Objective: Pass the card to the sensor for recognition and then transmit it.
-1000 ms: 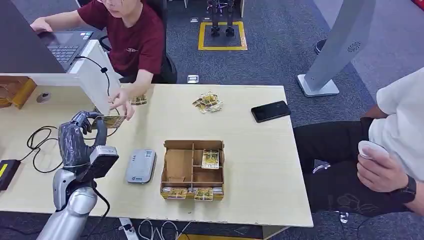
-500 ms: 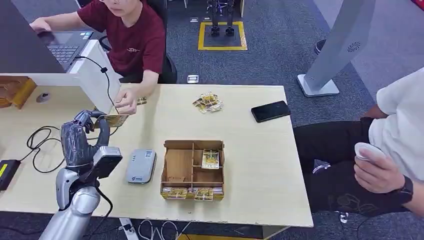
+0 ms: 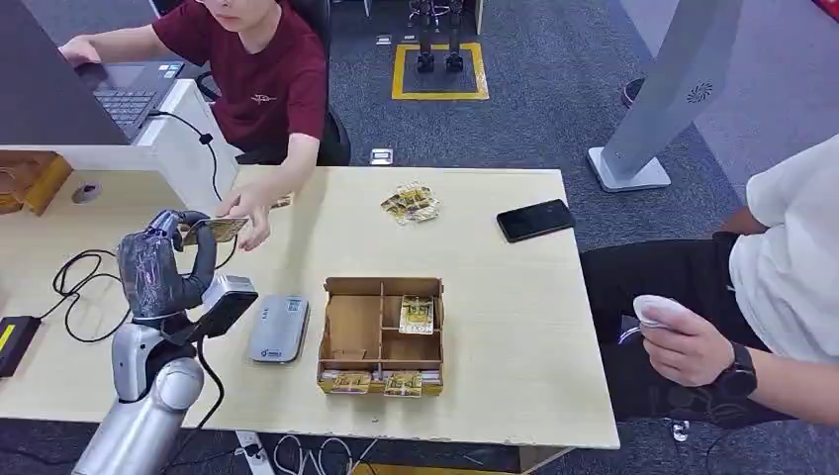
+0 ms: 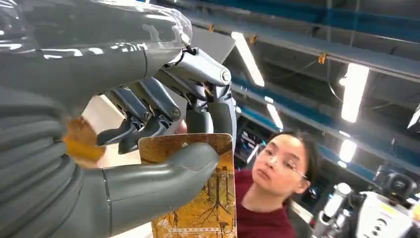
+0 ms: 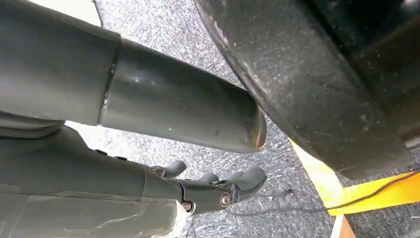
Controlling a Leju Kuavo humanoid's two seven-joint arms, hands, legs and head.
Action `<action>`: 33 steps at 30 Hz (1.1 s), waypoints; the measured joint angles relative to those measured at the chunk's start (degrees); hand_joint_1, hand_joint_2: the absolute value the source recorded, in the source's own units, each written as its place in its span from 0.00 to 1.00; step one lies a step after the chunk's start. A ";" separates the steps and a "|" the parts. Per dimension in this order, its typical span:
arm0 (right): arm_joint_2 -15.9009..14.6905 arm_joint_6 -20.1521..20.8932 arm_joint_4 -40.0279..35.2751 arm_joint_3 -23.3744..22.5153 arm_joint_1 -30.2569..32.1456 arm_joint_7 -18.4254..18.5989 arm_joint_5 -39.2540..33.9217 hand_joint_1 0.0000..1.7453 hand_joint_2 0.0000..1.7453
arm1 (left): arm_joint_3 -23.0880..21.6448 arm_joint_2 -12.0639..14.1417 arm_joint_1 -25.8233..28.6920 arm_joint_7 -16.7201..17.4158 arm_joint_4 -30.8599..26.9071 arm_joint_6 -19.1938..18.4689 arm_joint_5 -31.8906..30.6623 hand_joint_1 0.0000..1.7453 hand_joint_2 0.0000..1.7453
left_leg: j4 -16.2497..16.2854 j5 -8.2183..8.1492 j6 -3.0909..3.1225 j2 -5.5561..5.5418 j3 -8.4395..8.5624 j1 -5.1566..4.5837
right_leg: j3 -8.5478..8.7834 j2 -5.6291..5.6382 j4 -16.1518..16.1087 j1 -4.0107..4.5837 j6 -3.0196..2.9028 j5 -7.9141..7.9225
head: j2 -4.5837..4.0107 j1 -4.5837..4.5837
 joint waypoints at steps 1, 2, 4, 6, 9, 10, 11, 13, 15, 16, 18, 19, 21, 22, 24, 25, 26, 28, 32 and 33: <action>-0.02 0.00 -0.04 0.07 -0.02 0.00 0.00 0.00 0.00 | 0.00 0.06 -0.51 0.11 0.82 0.30 -0.43 1.00 1.00 | 0.00 0.00 0.00 0.00 0.00 0.00 | 0.00 0.00 0.00 0.00 0.00 0.00 | 0.00 -0.02; -0.09 0.00 -0.13 0.15 -0.04 0.00 0.02 0.00 0.00 | 0.00 0.11 -1.08 0.28 2.18 0.74 -1.24 1.00 1.00 | 0.00 0.00 0.00 0.00 0.00 0.00 | 0.00 0.00 0.00 0.00 0.00 0.00 | 0.00 0.00; -0.15 0.04 -0.20 0.44 -0.08 0.02 0.09 0.00 0.00 | 0.00 0.13 -2.34 0.68 4.51 0.94 -3.44 1.00 1.00 | 0.00 0.00 0.00 -0.03 0.00 0.00 | 0.01 -0.01 0.00 0.00 0.00 0.00 | 0.00 -0.02; -0.24 0.11 -0.31 0.63 -0.13 0.02 0.09 0.00 0.00 | 0.02 0.11 -3.21 0.90 6.21 1.00 -5.95 1.00 1.00 | 0.00 0.00 0.00 -0.03 -0.01 0.00 | 0.01 -0.02 0.00 0.00 0.00 0.00 | 0.00 0.00; -0.31 0.15 -0.35 0.76 -0.19 0.02 0.07 0.00 0.00 | 0.15 -0.13 -4.40 0.11 8.61 1.02 -7.85 1.00 1.00 | 0.00 0.00 0.00 -0.01 -0.01 0.00 | 0.00 0.00 0.00 0.00 0.00 0.00 | 0.00 0.00; -0.31 0.11 -0.37 0.79 -0.19 0.02 0.04 0.00 0.00 | 0.53 -0.26 -4.78 -0.57 9.40 1.02 -8.19 1.00 1.00 | 0.00 0.00 0.00 -0.01 -0.01 0.00 | 0.00 0.00 0.00 0.00 0.00 0.00 | 0.00 0.00; -0.33 0.09 -0.39 0.79 -0.19 0.00 0.02 0.00 0.00 | 0.77 -0.46 -5.06 -1.01 9.97 1.05 -8.24 1.00 1.00 | 0.00 0.00 0.00 -0.01 -0.01 0.00 | 0.00 0.00 0.00 0.00 0.00 0.00 | 0.00 0.00; -0.33 0.09 -0.44 0.79 -0.19 0.00 0.02 0.00 0.00 | 1.14 -0.72 -5.48 -1.49 11.10 1.05 -8.11 1.00 1.00 | 0.00 0.00 0.00 -0.01 -0.01 0.00 | 0.00 0.00 0.00 0.00 0.00 0.00 | 0.00 -0.02; -0.37 0.09 -0.48 0.79 -0.18 0.00 0.02 0.00 0.00 | 1.64 -0.94 -5.60 -1.77 11.86 1.05 -8.13 1.00 1.00 | 0.00 0.00 0.00 -0.01 -0.01 0.00 | 0.00 0.00 0.00 0.00 0.00 0.00 | 0.00 -0.02; -0.37 0.09 -0.52 0.79 -0.17 0.00 0.00 0.00 0.00 | 1.81 -1.05 -5.64 -1.88 12.14 1.05 -8.11 1.00 1.00 | 0.00 0.00 0.00 -0.01 -0.01 0.00 | 0.00 0.00 0.00 0.00 0.00 0.00 | 0.00 0.00; -0.42 0.09 -0.59 0.79 -0.17 0.00 -0.02 0.00 0.00 | 1.95 -1.22 -5.65 -2.30 12.74 1.05 -7.69 0.00 1.00 | 0.00 0.00 0.00 -0.01 -0.01 0.00 | 0.00 0.00 0.00 0.00 0.00 0.00 | 0.00 -0.02; -0.44 0.09 -0.59 0.79 -0.17 0.00 -0.04 0.00 0.00 | 1.99 -1.27 -5.65 -2.53 13.11 1.05 -7.41 0.00 1.00 | 0.00 0.00 0.00 -0.01 -0.02 0.00 | 0.00 0.00 0.00 0.00 0.00 0.00 | 0.00 0.00; -0.46 0.09 -0.59 0.79 -0.16 0.00 -0.07 0.00 0.00 | 2.10 -1.40 -5.65 -2.95 13.55 1.05 -6.42 0.00 1.00 | 0.00 0.00 0.00 -0.01 -0.02 0.00 | -0.01 0.00 0.00 0.00 0.00 0.00 | 0.00 0.00; -0.46 0.09 -0.59 0.79 -0.16 -0.02 -0.07 0.00 0.00 | 2.27 -1.49 -5.67 -3.15 13.79 1.05 -5.68 0.00 1.00 | 0.00 0.00 0.00 -0.01 -0.02 0.00 | -0.01 0.00 0.00 0.00 0.00 0.00 | 0.00 0.00; -0.46 0.00 -0.59 0.79 -0.15 -0.04 -0.09 0.00 0.00 | 2.34 -1.64 -5.71 -3.15 14.16 1.05 -3.61 0.00 1.00 | 0.00 0.00 0.00 -0.01 -0.02 0.00 | -0.01 -0.01 0.00 0.00 0.00 0.00 | 0.00 0.00; -0.46 -0.02 -0.59 0.79 -0.15 -0.07 -0.13 0.00 0.00 | 2.34 -1.66 -5.73 -3.02 14.29 1.05 -2.72 0.00 1.00 | 0.00 0.00 0.00 -0.01 -0.02 0.00 | -0.01 0.00 0.00 0.00 0.00 0.00 | 0.00 0.00; -0.46 -0.11 -0.59 0.79 -0.13 -0.09 -0.20 0.00 0.00 | 2.34 -1.68 -5.76 -2.67 14.42 1.00 -1.62 0.00 1.00 | 0.00 0.00 0.00 -0.01 -0.02 0.00 | -0.01 0.00 0.00 0.00 0.00 0.00 | 0.00 0.00; -0.46 -0.17 -0.61 0.79 -0.11 -0.11 -0.35 0.00 0.00 | 2.34 -1.71 -5.77 -2.08 14.46 0.76 0.60 0.00 1.00 | 0.00 0.00 0.00 -0.01 -0.02 0.00 | -0.01 0.00 0.00 0.00 0.00 0.00 | 0.00 0.00; -0.46 -0.37 -0.61 0.79 -0.02 -0.11 -1.33 0.00 0.00 | 2.25 -1.97 -5.49 -2.19 13.83 -1.49 7.92 0.00 1.00 | 0.00 0.00 0.00 -0.01 -0.02 0.00 | -0.01 0.00 0.00 0.00 0.00 0.00 | 0.00 0.00; -0.46 -0.44 -0.61 0.76 0.01 -0.11 -1.42 0.00 0.00 | 2.03 -2.05 -5.12 -2.03 12.93 -2.70 9.03 0.00 1.00 | 0.00 0.00 0.00 -0.01 -0.02 0.00 | -0.01 0.00 0.00 0.00 0.00 0.00 | 0.00 0.00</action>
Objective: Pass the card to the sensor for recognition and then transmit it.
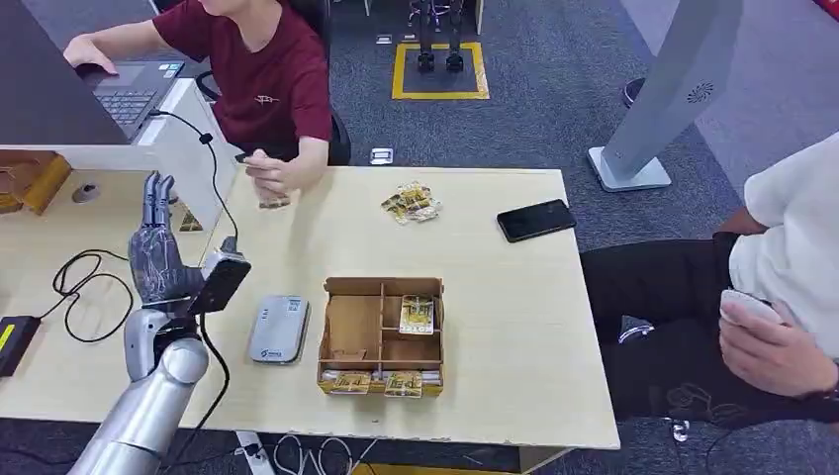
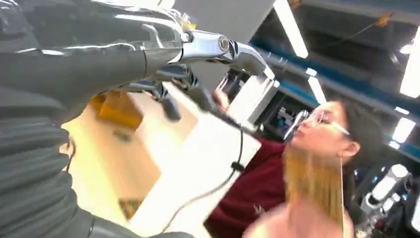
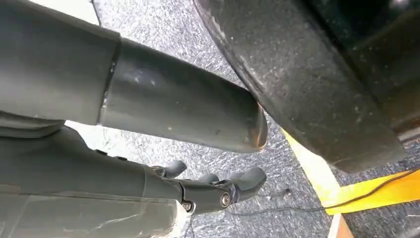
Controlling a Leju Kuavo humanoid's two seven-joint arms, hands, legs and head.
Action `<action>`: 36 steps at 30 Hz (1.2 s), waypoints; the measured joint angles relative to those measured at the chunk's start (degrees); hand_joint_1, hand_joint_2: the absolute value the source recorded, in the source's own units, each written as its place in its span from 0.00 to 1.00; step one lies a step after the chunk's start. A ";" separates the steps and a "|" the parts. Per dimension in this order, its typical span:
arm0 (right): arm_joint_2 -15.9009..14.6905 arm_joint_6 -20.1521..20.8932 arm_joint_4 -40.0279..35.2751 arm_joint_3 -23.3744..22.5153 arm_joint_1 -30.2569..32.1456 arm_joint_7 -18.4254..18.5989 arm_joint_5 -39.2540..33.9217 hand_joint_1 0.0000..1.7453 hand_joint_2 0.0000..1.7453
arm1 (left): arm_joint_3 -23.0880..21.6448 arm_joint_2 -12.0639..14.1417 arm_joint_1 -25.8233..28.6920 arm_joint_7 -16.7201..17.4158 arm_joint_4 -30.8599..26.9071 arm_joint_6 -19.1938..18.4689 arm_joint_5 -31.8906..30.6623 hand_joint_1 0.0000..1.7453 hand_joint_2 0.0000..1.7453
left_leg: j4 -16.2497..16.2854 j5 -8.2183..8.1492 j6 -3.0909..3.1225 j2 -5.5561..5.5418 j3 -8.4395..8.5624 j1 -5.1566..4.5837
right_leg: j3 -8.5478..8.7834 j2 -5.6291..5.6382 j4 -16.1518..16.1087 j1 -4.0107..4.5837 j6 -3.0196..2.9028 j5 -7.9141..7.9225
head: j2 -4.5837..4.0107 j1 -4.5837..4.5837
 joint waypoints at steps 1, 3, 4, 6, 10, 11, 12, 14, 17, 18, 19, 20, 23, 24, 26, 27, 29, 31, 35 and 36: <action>0.00 -0.04 0.02 0.00 0.04 0.00 -0.02 0.00 0.00 | -0.24 -0.04 0.44 0.33 -1.13 -1.12 0.89 0.00 1.00 | 0.00 0.00 0.00 0.00 0.00 0.00 | 0.00 0.00 0.00 0.00 0.00 0.00 | 0.00 -0.02; 0.00 -0.15 0.02 0.00 0.10 -0.04 -0.63 0.00 0.00 | -1.02 -0.07 1.52 0.72 -3.59 -4.05 2.79 0.00 1.00 | 0.00 -0.01 0.00 0.01 -0.02 0.00 | 0.00 0.01 0.00 0.00 0.00 0.00 | 0.00 0.00; 0.00 -0.15 0.00 0.00 0.18 -0.04 -0.83 0.00 0.00 | -1.44 -0.02 2.20 0.70 -4.96 -5.36 3.61 0.00 1.00 | 0.00 -0.01 0.00 0.02 -0.02 0.00 | 0.00 0.01 0.00 0.00 0.00 0.00 | -0.02 0.00; 0.00 -0.24 0.02 0.00 0.35 -0.09 -0.94 0.00 0.00 | -2.25 0.20 3.79 0.30 -8.20 -8.26 5.25 0.00 1.00 | 0.00 -0.02 0.01 0.01 -0.03 0.00 | 0.00 0.01 0.00 0.00 0.01 -0.01 | 0.00 0.00; 0.00 -0.57 0.09 -0.26 0.54 -0.68 -1.95 0.00 0.00 | -5.29 1.51 8.94 -1.25 -16.09 -15.30 5.98 0.00 1.00 | -0.01 -0.05 0.01 0.05 -0.04 -0.01 | -0.02 0.05 -0.01 0.00 0.01 -0.04 | 0.00 -0.02; 0.00 -0.66 0.18 -0.33 0.62 -0.92 -2.01 0.00 0.00 | -6.39 1.93 10.81 -1.47 -18.26 -16.41 5.57 0.00 1.00 | -0.01 -0.06 0.03 0.06 -0.04 -0.01 | -0.04 0.07 -0.01 0.00 0.02 -0.05 | 0.00 -0.02; 0.02 -0.75 0.30 -0.39 0.65 -1.01 -2.14 0.00 0.00 | -7.55 2.23 12.36 -1.62 -20.25 -17.80 5.46 0.00 1.00 | -0.01 -0.07 0.03 0.06 -0.05 -0.01 | -0.04 0.07 -0.01 0.00 0.03 -0.06 | 0.00 0.02; 0.11 -0.76 0.53 -0.63 0.67 -1.09 -2.34 0.00 0.00 | -9.74 2.99 15.41 -1.79 -23.59 -19.12 5.18 0.00 1.00 | -0.01 -0.07 0.03 0.06 -0.05 -0.01 | -0.07 0.09 -0.01 0.00 0.02 -0.06 | 0.00 0.00; 0.26 -0.81 0.83 -0.90 0.69 -1.09 -2.60 0.00 0.00 | -12.13 3.78 18.08 -1.81 -27.10 -19.40 5.07 0.00 1.00 | -0.01 -0.07 0.04 0.05 -0.08 0.00 | -0.08 0.05 -0.02 0.00 0.03 -0.06 | 0.00 0.00; 0.28 -0.83 0.90 -0.94 0.69 -1.09 -2.80 0.00 0.00 | -12.46 3.87 18.43 -1.88 -27.69 -19.40 5.02 0.00 1.00 | -0.01 -0.07 0.04 0.04 -0.08 0.00 | -0.07 0.05 -0.01 0.00 0.03 -0.06 | 0.00 0.00; 0.37 -0.83 0.94 -1.05 0.69 -1.09 -2.80 0.00 0.00 | -12.87 4.15 18.73 -1.88 -28.33 -19.40 5.05 0.00 1.00 | -0.01 -0.07 0.04 0.04 -0.08 0.00 | -0.06 0.05 -0.01 0.00 0.03 -0.06 | 0.00 0.00; 0.42 -0.88 1.03 -1.25 0.69 -1.09 -2.78 0.00 0.00 | -13.22 4.44 19.07 -1.88 -28.98 -19.40 5.05 0.00 1.00 | -0.01 -0.06 0.03 0.04 -0.06 0.00 | -0.06 0.05 -0.01 0.00 0.03 -0.06 | 0.00 0.00; 0.42 -0.90 1.18 -1.33 0.71 -1.11 -2.75 0.00 0.00 | -13.79 4.74 19.67 -1.88 -29.94 -19.45 5.05 0.00 1.00 | -0.01 -0.04 0.02 0.04 -0.06 0.00 | -0.06 0.05 0.00 0.00 0.02 -0.05 | 0.00 0.00; 0.42 -0.90 1.22 -1.36 0.70 -1.11 -2.75 0.00 0.00 | -13.92 4.87 19.84 -1.88 -30.25 -19.45 5.02 0.00 1.00 | -0.01 -0.04 0.02 0.04 -0.06 0.00 | -0.05 0.05 0.00 0.00 0.02 -0.05 | 0.00 0.00; 0.44 -0.90 1.25 -1.38 0.71 -1.11 -2.75 0.00 0.00 | -14.16 5.05 20.01 -1.96 -30.64 -19.62 5.02 0.00 1.00 | -0.01 -0.04 0.02 0.04 -0.06 0.00 | -0.05 0.05 0.00 0.00 0.02 -0.05 | 0.00 0.00; 0.46 -0.92 1.29 -1.40 0.70 -1.11 -2.77 0.00 0.00 | -14.38 5.20 20.12 -2.40 -30.81 -20.36 5.05 0.00 1.00 | -0.01 -0.04 0.02 0.04 -0.07 0.00 | -0.04 0.05 0.01 0.00 0.02 -0.05 | 0.00 0.00; 0.61 -0.99 1.53 -1.49 0.67 -1.14 -2.84 0.00 0.00 | -15.28 5.47 21.41 -4.22 -31.93 -22.10 4.78 0.00 1.00 | -0.01 -0.06 0.02 0.08 -0.06 -0.01 | -0.04 0.07 0.00 0.00 0.02 -0.05 | 0.00 0.00; 0.85 -1.09 1.88 -1.64 0.66 -1.14 -2.99 0.00 0.00 | -16.88 5.60 23.33 -5.47 -33.07 -22.16 3.42 0.00 1.00 | -0.01 -0.08 0.04 0.08 -0.07 -0.01 | -0.06 0.08 -0.01 -0.01 0.03 -0.06 | 0.00 0.00; 1.20 -1.09 2.38 -1.70 0.38 -1.31 -3.02 0.00 0.00 | -21.12 5.97 26.03 -5.16 -33.44 -16.58 -7.90 0.00 1.00 | -0.01 -0.12 0.10 0.05 -0.11 -0.02 | -0.06 0.05 -0.03 -0.01 0.10 -0.12 | 0.00 0.00; 1.25 -1.09 2.45 -1.70 0.32 -1.38 -3.02 0.00 0.00 | -22.04 6.06 26.55 -5.14 -33.42 -15.82 -8.42 0.00 1.00 | -0.01 -0.13 0.09 0.06 -0.10 -0.02 | -0.06 0.05 -0.03 -0.01 0.10 -0.12 | 0.00 0.02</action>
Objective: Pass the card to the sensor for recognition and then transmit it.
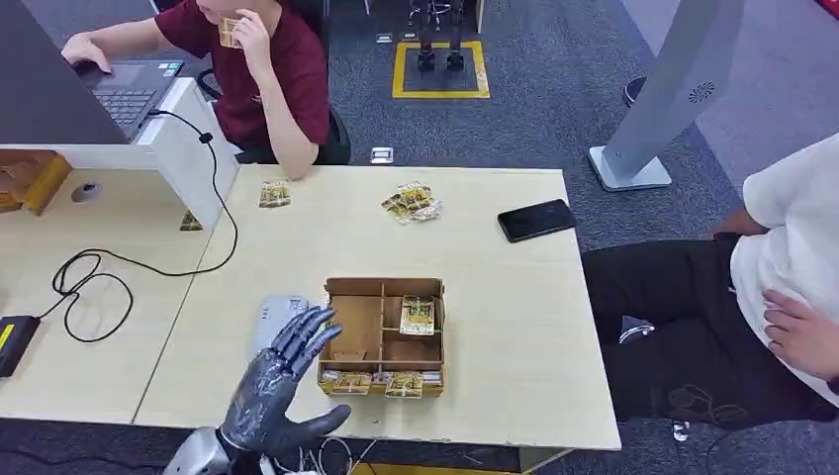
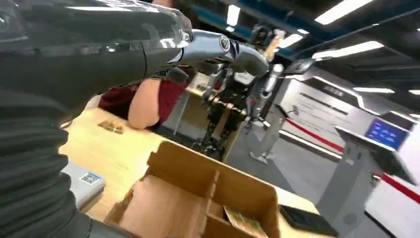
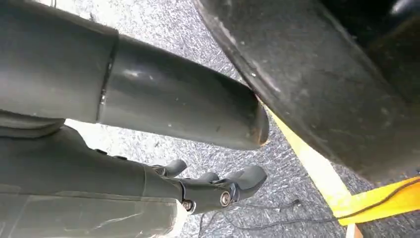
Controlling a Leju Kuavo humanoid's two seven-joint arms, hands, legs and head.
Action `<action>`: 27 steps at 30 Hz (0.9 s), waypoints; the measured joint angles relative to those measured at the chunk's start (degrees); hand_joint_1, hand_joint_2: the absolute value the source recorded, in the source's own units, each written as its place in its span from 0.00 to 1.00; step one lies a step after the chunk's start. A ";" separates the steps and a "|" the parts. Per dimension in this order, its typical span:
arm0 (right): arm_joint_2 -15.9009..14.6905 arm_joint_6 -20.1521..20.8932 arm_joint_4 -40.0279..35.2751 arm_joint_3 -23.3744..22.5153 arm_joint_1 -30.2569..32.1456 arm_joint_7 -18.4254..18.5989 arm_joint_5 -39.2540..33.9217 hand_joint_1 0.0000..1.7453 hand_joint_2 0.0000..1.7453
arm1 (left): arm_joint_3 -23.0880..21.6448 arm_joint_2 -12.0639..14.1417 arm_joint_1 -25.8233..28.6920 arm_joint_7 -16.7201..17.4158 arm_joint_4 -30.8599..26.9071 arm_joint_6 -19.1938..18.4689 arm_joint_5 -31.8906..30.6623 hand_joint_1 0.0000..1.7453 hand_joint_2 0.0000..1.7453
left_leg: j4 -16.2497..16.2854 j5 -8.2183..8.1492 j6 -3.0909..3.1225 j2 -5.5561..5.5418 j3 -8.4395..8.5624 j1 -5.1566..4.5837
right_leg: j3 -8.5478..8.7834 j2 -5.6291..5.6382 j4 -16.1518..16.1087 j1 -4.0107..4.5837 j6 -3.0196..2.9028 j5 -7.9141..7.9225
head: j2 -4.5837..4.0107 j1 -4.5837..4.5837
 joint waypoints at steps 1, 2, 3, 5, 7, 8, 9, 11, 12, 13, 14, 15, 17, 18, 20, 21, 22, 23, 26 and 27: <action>0.09 0.00 0.13 0.00 -0.04 -0.05 0.00 0.00 0.00 | -1.04 0.02 0.48 0.15 0.02 0.81 -0.72 0.00 1.00 | 0.00 -0.01 -0.01 0.00 0.00 0.00 | 0.00 0.00 0.00 0.00 0.00 0.00 | 0.00 -0.02; 0.15 0.04 0.20 0.00 -0.07 -0.07 0.00 0.00 0.00 | -1.66 0.06 0.86 0.68 0.11 1.86 -2.08 0.00 1.00 | 0.00 -0.01 -0.01 -0.01 0.00 0.00 | 0.00 -0.01 0.00 0.00 0.00 0.00 | 0.00 0.00; 0.17 0.22 0.31 0.00 -0.12 -0.07 -0.02 0.00 0.00 | -2.40 0.15 1.07 1.27 0.24 3.02 -3.77 0.00 1.00 | 0.00 0.00 -0.01 -0.01 0.00 0.00 | 0.01 -0.04 0.00 0.00 0.00 0.00 | 0.00 -0.02; 0.28 0.50 0.52 0.00 -0.29 -0.05 -0.07 0.00 0.00 | -4.26 0.48 1.40 2.34 0.90 4.74 -5.88 0.00 1.00 | 0.00 0.00 -0.01 -0.02 0.01 0.01 | 0.03 -0.06 0.00 0.00 0.00 0.00 | 0.00 0.00; 0.33 0.61 0.70 0.00 -0.44 -0.04 -0.20 0.00 0.00 | -5.66 0.63 1.77 2.51 1.79 5.20 -6.36 0.00 1.00 | 0.00 0.00 -0.01 -0.01 0.03 0.01 | 0.03 -0.05 0.00 0.00 0.00 0.01 | 0.00 -0.02; 0.33 0.61 0.74 0.00 -0.46 -0.02 -0.46 0.00 0.00 | -5.96 0.66 1.90 2.56 2.10 5.22 -6.40 0.00 1.00 | 0.00 0.01 0.00 -0.02 0.03 0.01 | 0.03 -0.06 0.01 0.00 0.00 0.01 | 0.00 -0.02; 0.37 0.63 0.79 0.00 -0.47 -0.02 -0.57 0.00 0.00 | -6.38 0.66 1.95 2.69 2.38 5.35 -6.40 0.00 1.00 | 0.00 0.01 0.00 -0.02 0.03 0.01 | 0.03 -0.06 0.01 0.00 0.00 0.01 | 0.00 -0.02; 0.42 0.66 0.90 0.00 -0.55 -0.02 -0.74 0.00 0.00 | -6.86 0.66 1.95 2.84 2.95 5.70 -6.38 0.00 1.00 | 0.00 0.01 0.00 -0.05 0.02 0.01 | 0.03 -0.07 0.01 0.00 0.00 0.01 | 0.00 -0.02; 0.44 0.66 0.94 0.00 -0.58 -0.02 -0.76 0.00 0.00 | -6.95 0.66 1.93 2.84 3.17 5.70 -6.45 0.00 1.00 | 0.00 0.01 0.00 -0.05 0.03 0.01 | 0.03 -0.07 0.01 0.00 -0.01 0.01 | 0.00 0.00; 0.46 0.70 0.98 0.00 -0.61 0.02 -0.70 0.00 0.00 | -7.20 0.66 1.87 2.97 3.47 5.70 -6.77 0.00 1.00 | 0.00 0.01 0.00 -0.05 0.02 0.01 | 0.03 -0.07 0.01 0.00 -0.01 0.01 | 0.00 -0.04; 0.46 0.70 1.01 0.00 -0.64 0.13 -0.68 0.00 0.00 | -7.54 0.66 1.76 3.30 3.82 5.83 -7.38 0.00 1.00 | 0.00 0.01 0.00 -0.05 0.02 0.01 | 0.03 -0.07 0.01 0.00 -0.01 0.01 | 0.00 -0.02; 0.46 0.70 1.03 0.00 -0.68 0.15 -0.63 0.00 0.00 | -7.86 0.66 1.66 3.74 4.22 6.05 -8.00 0.00 1.00 | 0.00 0.01 0.00 -0.05 0.02 0.01 | 0.03 -0.07 0.01 0.00 -0.01 0.01 | 0.00 -0.02; 0.48 0.70 1.03 0.00 -0.73 0.26 -0.63 0.00 0.00 | -8.24 0.63 1.52 4.11 4.98 6.47 -8.48 0.00 1.00 | 0.00 0.01 0.00 -0.05 0.02 0.01 | 0.03 -0.07 0.01 0.00 0.00 0.01 | 0.00 -0.02; 0.52 0.68 1.05 0.00 -0.74 0.35 -0.61 0.00 0.00 | -8.52 0.55 1.39 4.24 5.48 6.88 -8.80 0.00 1.00 | 0.00 0.01 0.00 -0.05 0.02 0.01 | 0.03 -0.07 0.01 0.00 0.00 0.01 | 0.00 -0.02; 0.57 0.63 1.05 0.00 -0.78 0.55 -0.59 0.00 0.00 | -9.07 0.41 1.05 4.92 6.65 8.00 -10.10 0.00 1.00 | 0.00 0.01 0.00 -0.05 0.02 0.01 | 0.03 -0.07 0.01 0.00 0.00 0.01 | 0.00 -0.02; 0.57 0.63 1.05 0.00 -0.81 0.57 -0.59 0.00 0.00 | -9.40 0.20 0.82 5.38 7.35 8.63 -10.69 0.00 1.00 | 0.00 0.01 0.01 -0.05 0.02 0.01 | 0.03 -0.07 0.01 0.00 0.00 0.01 | 0.00 -0.02; 0.57 0.68 1.05 0.00 -0.82 0.65 -0.57 0.00 0.00 | -9.72 0.00 0.64 6.01 8.13 9.33 -11.26 0.00 1.00 | 0.00 0.01 0.01 -0.05 0.02 0.00 | 0.03 -0.07 0.01 0.00 0.00 0.01 | 0.00 -0.02; 0.59 0.72 1.05 0.00 -0.85 0.74 -0.52 0.00 0.00 | -9.85 -0.40 0.53 6.80 8.90 10.08 -12.15 0.00 1.00 | 0.00 0.01 0.01 -0.05 0.02 0.01 | 0.03 -0.07 0.00 0.00 0.00 0.01 | 0.00 -0.02; 0.59 0.81 1.00 0.00 -0.94 1.38 0.15 0.00 0.00 | -10.03 -1.79 -0.29 9.16 11.88 12.04 -14.20 0.00 1.00 | 0.01 0.01 0.01 -0.05 0.03 0.00 | 0.03 -0.07 0.00 0.00 0.00 0.01 | 0.00 -0.04; 0.59 0.87 0.98 0.02 -0.98 1.53 0.26 0.00 0.00 | -10.03 -2.28 -0.63 9.82 12.77 12.39 -14.36 0.00 1.00 | 0.01 0.01 0.01 -0.05 0.03 0.00 | 0.03 -0.07 0.00 0.00 0.00 0.01 | 0.00 -0.04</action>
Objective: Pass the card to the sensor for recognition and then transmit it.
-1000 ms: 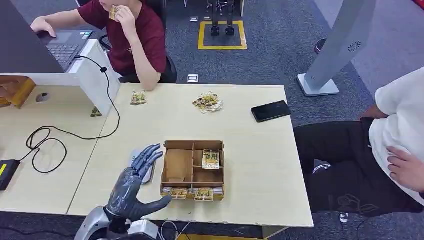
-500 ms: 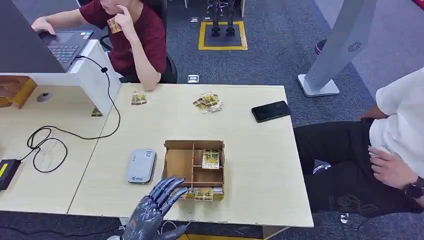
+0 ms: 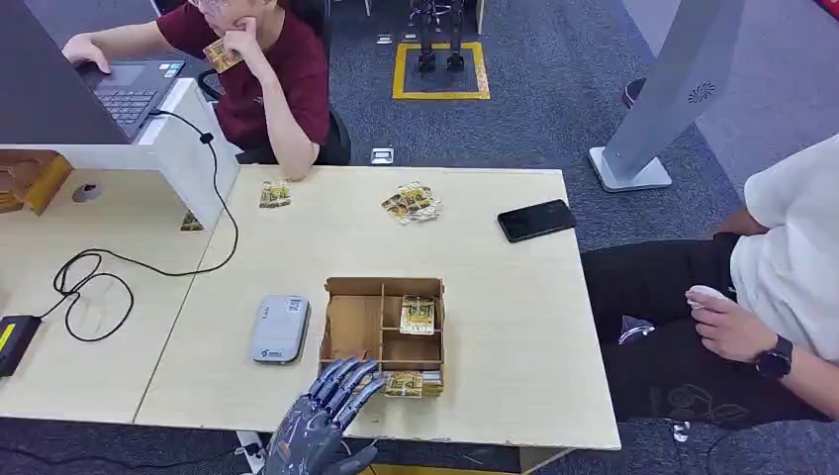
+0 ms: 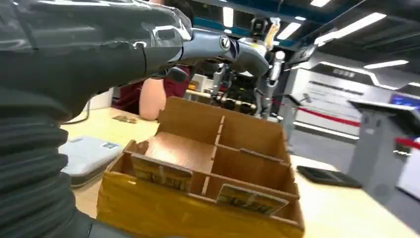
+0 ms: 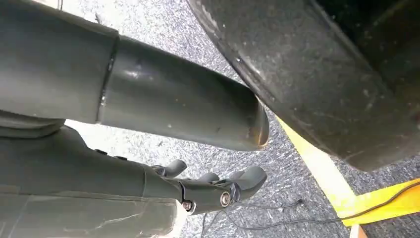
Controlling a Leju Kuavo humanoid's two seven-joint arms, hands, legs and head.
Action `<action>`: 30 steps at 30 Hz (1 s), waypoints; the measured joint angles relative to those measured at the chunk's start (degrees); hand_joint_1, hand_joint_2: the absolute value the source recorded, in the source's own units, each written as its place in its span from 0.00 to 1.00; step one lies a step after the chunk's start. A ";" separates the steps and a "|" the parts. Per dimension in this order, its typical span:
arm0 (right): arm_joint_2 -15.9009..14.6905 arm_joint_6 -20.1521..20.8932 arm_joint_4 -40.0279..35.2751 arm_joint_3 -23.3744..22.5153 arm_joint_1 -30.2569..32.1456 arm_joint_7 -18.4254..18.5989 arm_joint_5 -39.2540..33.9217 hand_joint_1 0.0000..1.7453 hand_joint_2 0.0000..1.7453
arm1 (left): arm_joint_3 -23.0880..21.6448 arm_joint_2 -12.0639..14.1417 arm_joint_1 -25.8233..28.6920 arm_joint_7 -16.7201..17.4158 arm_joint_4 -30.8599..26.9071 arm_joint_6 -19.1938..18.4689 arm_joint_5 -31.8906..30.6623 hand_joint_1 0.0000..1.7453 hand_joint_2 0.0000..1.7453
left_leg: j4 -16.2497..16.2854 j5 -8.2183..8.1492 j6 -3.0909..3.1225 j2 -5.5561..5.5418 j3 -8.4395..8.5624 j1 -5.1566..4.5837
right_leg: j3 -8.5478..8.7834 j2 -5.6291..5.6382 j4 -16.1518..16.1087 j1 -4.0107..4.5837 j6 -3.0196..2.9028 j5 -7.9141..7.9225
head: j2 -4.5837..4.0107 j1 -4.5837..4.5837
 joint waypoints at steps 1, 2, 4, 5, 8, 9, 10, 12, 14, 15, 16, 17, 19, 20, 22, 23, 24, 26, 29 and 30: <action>0.00 0.00 -0.07 0.00 -0.04 0.24 0.04 0.00 0.00 | 0.00 -0.82 -0.50 0.78 1.32 0.32 -0.26 0.00 1.00 | 0.00 0.00 0.00 0.00 0.00 0.00 | 0.00 0.00 0.00 0.00 0.00 0.00 | 0.00 0.00; 0.00 0.00 -0.09 0.00 -0.06 0.33 0.09 0.00 0.00 | 0.00 -1.62 -1.03 1.42 2.25 0.61 -0.46 0.00 1.00 | 0.00 0.00 0.00 0.00 0.00 0.00 | 0.00 0.00 0.00 0.00 0.00 0.00 | 0.00 0.00; 0.00 0.09 -0.24 0.04 -0.08 0.57 0.15 0.00 0.00 | 0.00 -2.84 -2.22 2.60 4.39 1.57 -1.55 0.00 1.00 | 0.00 0.01 0.00 -0.01 0.01 0.00 | 0.02 -0.02 0.00 0.00 0.00 0.01 | 0.00 0.02; 0.00 0.11 -0.31 0.04 -0.11 0.87 0.17 0.00 0.00 | 0.00 -3.54 -2.83 3.41 5.57 2.01 -2.45 0.00 1.00 | 0.00 0.00 0.00 -0.01 0.01 0.00 | 0.02 -0.02 0.00 0.00 0.00 0.01 | 0.00 0.00; 0.00 0.24 -0.55 0.13 -0.12 1.07 0.59 0.00 0.00 | 0.00 -5.23 -4.57 5.28 8.75 3.23 -4.67 0.00 1.00 | 0.00 0.00 0.00 -0.01 0.01 0.00 | 0.02 -0.02 0.00 0.00 0.00 0.01 | 0.00 0.02; 0.00 0.28 -0.63 0.17 -0.13 1.29 0.92 0.00 0.00 | 0.00 -5.59 -5.15 5.90 9.75 3.65 -5.16 0.00 1.00 | 0.01 0.00 0.00 -0.01 0.01 0.00 | 0.02 -0.02 0.00 0.00 0.00 0.01 | 0.00 0.00; 0.00 0.33 -0.72 0.22 -0.13 1.44 1.01 0.00 0.00 | 0.02 -5.99 -5.73 6.51 10.70 4.00 -5.53 0.00 1.00 | 0.01 0.00 0.00 -0.01 0.01 0.00 | 0.02 -0.02 0.00 0.00 0.00 0.01 | 0.00 0.00; 0.00 0.33 -0.83 0.26 -0.15 1.53 1.03 0.00 0.00 | 0.15 -6.68 -6.70 7.34 12.35 4.37 -5.66 0.00 1.00 | 0.00 0.00 0.00 -0.01 0.01 0.00 | 0.02 -0.02 0.00 0.00 0.00 0.01 | 0.00 -0.02; 0.00 0.35 -0.92 0.28 -0.15 1.57 1.05 0.00 0.00 | 0.55 -7.15 -7.39 7.65 13.77 4.48 -5.44 0.00 1.00 | 0.00 0.00 0.00 -0.01 0.01 0.01 | 0.01 -0.02 0.01 0.00 0.00 0.00 | 0.00 0.00; 0.00 0.33 -0.98 0.31 -0.14 1.59 1.05 0.00 0.00 | 0.68 -7.28 -7.73 7.65 14.36 4.50 -5.31 0.00 1.00 | 0.00 0.00 0.00 -0.01 0.01 0.01 | 0.01 -0.02 0.01 0.00 0.00 0.00 | 0.00 -0.02; 0.00 0.33 -1.03 0.33 -0.15 1.59 1.05 0.00 0.00 | 0.72 -7.49 -8.02 7.65 14.86 4.57 -5.20 0.00 1.00 | 0.00 0.00 0.00 -0.01 0.01 0.01 | 0.01 -0.02 0.01 0.00 0.00 0.00 | 0.00 0.00; 0.00 0.33 -1.05 0.35 -0.15 1.59 1.07 0.00 0.00 | 0.76 -7.62 -8.18 7.65 15.34 4.61 -5.07 0.00 1.00 | 0.00 0.00 0.00 -0.01 0.01 0.01 | 0.01 -0.02 0.01 0.00 0.00 0.00 | 0.00 -0.02; 0.00 0.33 -1.16 0.37 -0.15 1.62 1.07 0.00 0.00 | 0.85 -7.82 -8.42 7.62 16.01 4.61 -5.03 0.00 1.00 | 0.00 0.00 0.00 -0.01 0.00 0.01 | 0.01 -0.01 0.01 0.00 0.00 0.00 | 0.00 0.00; 0.00 0.33 -1.20 0.37 -0.14 1.73 1.07 0.00 0.00 | 0.92 -7.89 -8.53 7.63 16.30 4.63 -4.94 0.00 1.00 | 0.00 0.00 0.00 -0.01 0.01 0.01 | 0.01 -0.01 0.01 0.00 0.00 0.00 | 0.00 0.00; 0.00 0.33 -1.20 0.39 -0.15 1.84 1.07 0.00 0.00 | 1.01 -8.12 -8.76 7.65 16.85 4.70 -4.70 0.00 1.00 | 0.00 0.00 0.00 -0.01 0.00 0.01 | 0.01 -0.02 0.00 0.00 0.00 0.00 | 0.00 -0.02; 0.00 0.33 -1.20 0.39 -0.15 1.86 1.07 0.00 0.00 | 1.05 -8.17 -8.84 7.65 17.07 4.76 -4.68 0.00 1.00 | 0.00 0.00 0.00 -0.01 0.00 0.01 | 0.01 -0.02 0.00 0.00 0.00 0.00 | 0.00 0.00; 0.00 0.33 -1.20 0.39 -0.15 1.86 1.07 0.00 0.00 | 1.09 -8.26 -8.91 7.65 17.28 4.78 -4.61 0.00 1.00 | 0.00 0.00 0.00 -0.01 0.00 0.00 | 0.01 -0.02 0.00 0.00 0.00 0.01 | 0.00 0.00; 0.00 0.33 -1.20 0.42 -0.15 1.86 1.07 0.00 0.00 | 1.31 -8.32 -9.01 7.65 17.59 4.78 -4.41 0.00 1.00 | 0.00 0.00 0.00 -0.01 0.00 0.00 | 0.01 -0.01 0.00 0.00 0.00 0.01 | 0.00 0.00; 0.00 0.33 -1.22 0.42 -0.15 1.88 1.07 0.00 0.00 | 1.94 -8.52 -9.25 7.69 18.18 4.78 -4.13 0.00 1.00 | 0.00 0.00 0.00 -0.01 0.01 0.00 | 0.01 -0.02 0.00 0.00 0.00 0.01 | 0.00 -0.02; 0.00 0.33 -1.22 0.44 -0.14 1.88 1.07 0.00 0.00 | 1.97 -8.57 -9.38 7.69 18.33 4.78 -4.06 0.00 1.00 | 0.00 0.00 0.00 -0.01 0.00 0.01 | 0.01 -0.02 0.01 0.00 0.00 0.01 | 0.00 0.00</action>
